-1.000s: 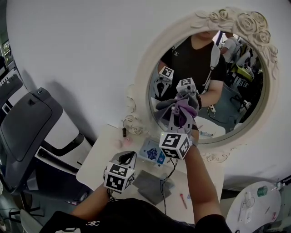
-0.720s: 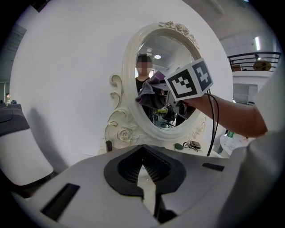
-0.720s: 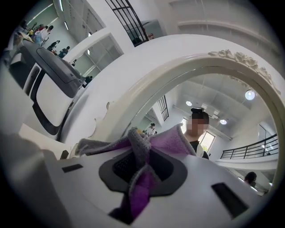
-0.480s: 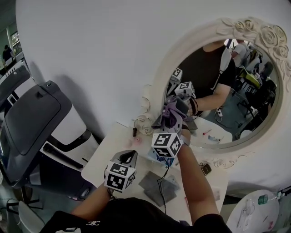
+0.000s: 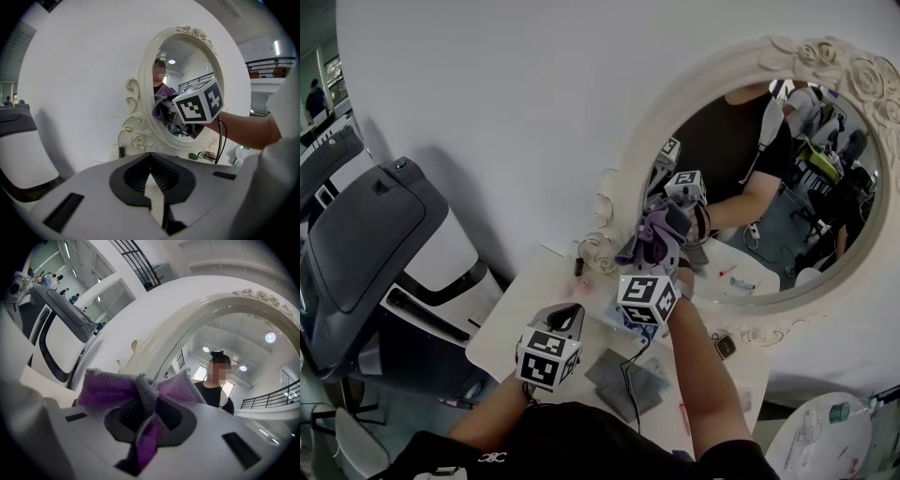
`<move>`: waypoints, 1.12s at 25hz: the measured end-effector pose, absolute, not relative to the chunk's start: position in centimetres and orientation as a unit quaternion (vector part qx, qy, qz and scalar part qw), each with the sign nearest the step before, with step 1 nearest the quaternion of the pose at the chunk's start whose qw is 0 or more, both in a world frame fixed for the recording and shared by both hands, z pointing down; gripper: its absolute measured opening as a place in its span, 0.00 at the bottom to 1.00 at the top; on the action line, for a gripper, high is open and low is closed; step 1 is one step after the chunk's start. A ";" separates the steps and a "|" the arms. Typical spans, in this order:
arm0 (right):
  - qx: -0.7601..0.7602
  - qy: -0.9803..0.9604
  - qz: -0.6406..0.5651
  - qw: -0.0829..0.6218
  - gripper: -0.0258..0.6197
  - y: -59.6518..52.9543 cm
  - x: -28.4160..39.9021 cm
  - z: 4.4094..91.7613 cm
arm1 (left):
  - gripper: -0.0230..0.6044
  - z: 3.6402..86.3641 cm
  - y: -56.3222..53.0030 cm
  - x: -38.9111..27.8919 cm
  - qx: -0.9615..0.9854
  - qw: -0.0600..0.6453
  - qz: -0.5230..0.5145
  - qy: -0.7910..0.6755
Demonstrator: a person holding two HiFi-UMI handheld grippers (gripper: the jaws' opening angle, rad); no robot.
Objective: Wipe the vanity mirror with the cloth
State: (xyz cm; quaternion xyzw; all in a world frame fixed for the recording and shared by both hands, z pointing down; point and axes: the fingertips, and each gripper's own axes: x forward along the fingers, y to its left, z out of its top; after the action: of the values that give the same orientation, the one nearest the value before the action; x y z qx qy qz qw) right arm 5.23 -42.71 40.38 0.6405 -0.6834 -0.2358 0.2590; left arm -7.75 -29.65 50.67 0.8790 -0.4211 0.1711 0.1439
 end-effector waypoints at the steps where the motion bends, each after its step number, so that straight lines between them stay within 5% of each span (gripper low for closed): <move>1: 0.639 -0.685 -0.231 0.262 0.12 -42.7 5.3 40.7 | 0.04 50.7 -29.6 -7.7 0.879 0.144 0.171 -0.420; 15: 0.643 -0.692 -0.099 0.312 0.11 -40.6 9.9 49.4 | 0.04 51.4 -29.0 -5.9 0.888 0.149 0.186 -0.392; 28: 0.667 -0.637 0.030 0.386 0.12 -34.2 21.5 56.0 | 0.04 52.1 -25.9 3.8 0.919 0.151 0.200 -0.304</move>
State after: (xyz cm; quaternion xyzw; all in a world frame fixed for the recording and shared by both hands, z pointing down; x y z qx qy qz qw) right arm 21.51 -34.18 56.04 0.6668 -0.6369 0.0302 0.3857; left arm 3.77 -25.86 52.12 0.9193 -0.3039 0.1995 0.1510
